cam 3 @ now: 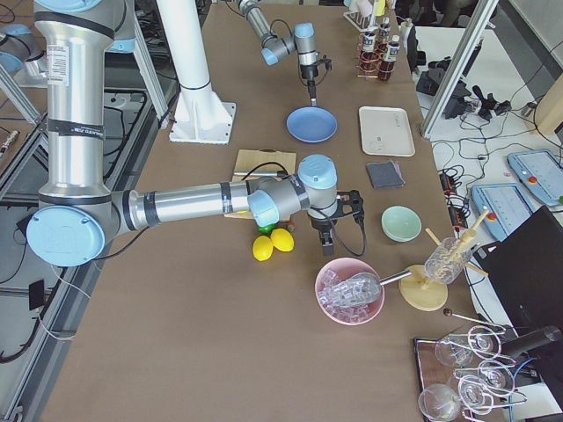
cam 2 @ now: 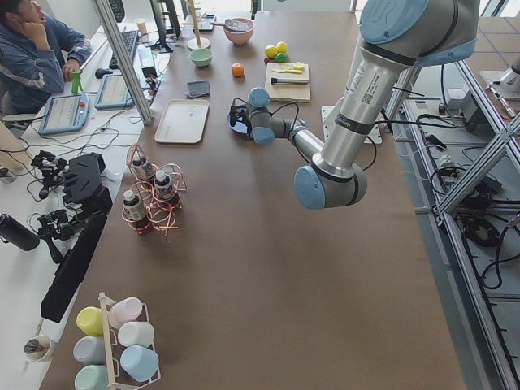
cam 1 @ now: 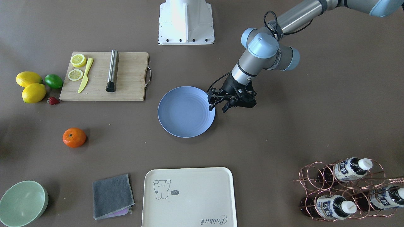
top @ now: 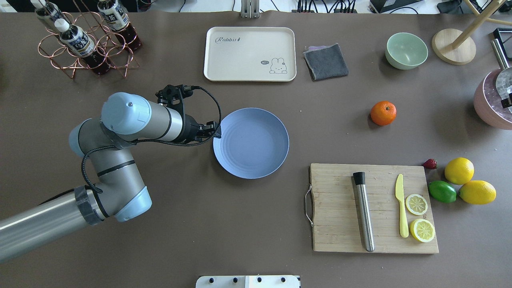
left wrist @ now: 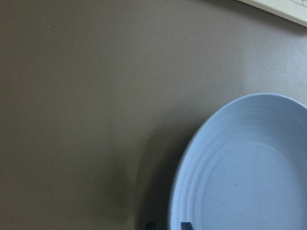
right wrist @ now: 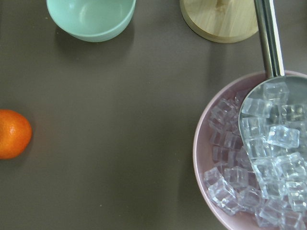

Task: Pick orange to plate
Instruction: 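Withdraw the left arm while the right arm moves toward the orange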

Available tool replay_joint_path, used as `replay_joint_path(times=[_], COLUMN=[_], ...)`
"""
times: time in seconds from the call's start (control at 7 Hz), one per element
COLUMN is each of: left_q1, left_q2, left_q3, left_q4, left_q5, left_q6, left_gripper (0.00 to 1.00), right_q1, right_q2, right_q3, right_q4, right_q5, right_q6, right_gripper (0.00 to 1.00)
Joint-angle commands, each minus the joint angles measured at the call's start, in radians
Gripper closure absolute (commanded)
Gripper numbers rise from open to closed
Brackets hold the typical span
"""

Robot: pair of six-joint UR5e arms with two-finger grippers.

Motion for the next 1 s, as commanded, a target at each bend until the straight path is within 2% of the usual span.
replay_joint_path(times=[0.0,0.14,0.29,0.43,0.57,0.71,0.86], left_q1=[-0.241,-0.364,-0.514,-0.666,-0.761,-0.841,-0.904], left_q2=[0.141,0.263,0.327,0.361,0.381,0.376,0.354], left_q3=[-0.126,-0.145,-0.133,-0.139,-0.138,-0.129,-0.133], left_q4=[0.01,0.013,0.046,0.171,0.35,0.586,0.746], left_q5=[-0.291,-0.383,-0.495,-0.56,-0.57,-0.541,-0.445], left_q6=[0.09,0.288,0.507,0.731,1.007,1.327,1.591], left_gripper=[0.02,0.02,0.02,0.02,0.02,0.02,0.02], right_q1=[-0.087,-0.16,-0.199,-0.225,-0.257,-0.271,-0.288], right_q2=[0.123,0.177,0.256,0.353,0.408,0.433,0.468], right_q3=[0.0,-0.003,-0.006,-0.009,-0.021,-0.062,-0.117], right_q4=[-0.044,-0.055,-0.148,-0.288,-0.345,-0.341,-0.336], right_q5=[-0.033,-0.057,-0.062,-0.096,-0.111,-0.111,-0.119], right_q6=[0.173,0.278,0.329,0.33,0.331,0.33,0.326], right_gripper=[0.0,0.0,0.0,0.0,0.0,0.0,0.0])
